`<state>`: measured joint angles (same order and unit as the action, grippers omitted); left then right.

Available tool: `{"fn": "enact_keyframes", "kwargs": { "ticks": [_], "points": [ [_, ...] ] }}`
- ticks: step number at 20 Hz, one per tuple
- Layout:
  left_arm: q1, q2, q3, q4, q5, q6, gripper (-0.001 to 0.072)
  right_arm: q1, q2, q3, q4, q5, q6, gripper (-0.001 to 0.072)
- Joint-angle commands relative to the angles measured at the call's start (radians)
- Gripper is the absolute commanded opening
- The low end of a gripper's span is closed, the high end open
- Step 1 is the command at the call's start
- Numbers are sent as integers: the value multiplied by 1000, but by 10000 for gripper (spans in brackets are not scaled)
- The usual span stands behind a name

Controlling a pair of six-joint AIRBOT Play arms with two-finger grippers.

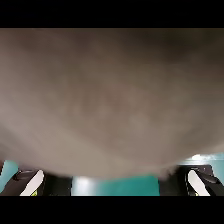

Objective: Fold the shirts.

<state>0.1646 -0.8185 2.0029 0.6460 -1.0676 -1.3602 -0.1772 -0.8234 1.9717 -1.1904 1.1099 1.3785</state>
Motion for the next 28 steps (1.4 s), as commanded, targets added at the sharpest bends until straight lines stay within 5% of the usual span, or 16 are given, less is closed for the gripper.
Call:
{"fn": "enact_keyframes", "kwargs": {
  "ticks": [1,7,13,22,28],
  "points": [
    [0,-72,-222,45,-179,-32,23,26,-154,3,-7,278,42,14],
    [0,-325,-745,76,-224,-10,24,168,-614,3,-18,583,43,14],
    [-2,-681,-728,71,34,44,23,187,-994,3,-18,411,76,14],
    [-63,-853,-446,82,231,112,24,151,-1020,3,-17,-39,76,14],
    [-91,-853,-461,224,77,133,24,129,-997,-31,-62,97,34,13]
  ]
}}
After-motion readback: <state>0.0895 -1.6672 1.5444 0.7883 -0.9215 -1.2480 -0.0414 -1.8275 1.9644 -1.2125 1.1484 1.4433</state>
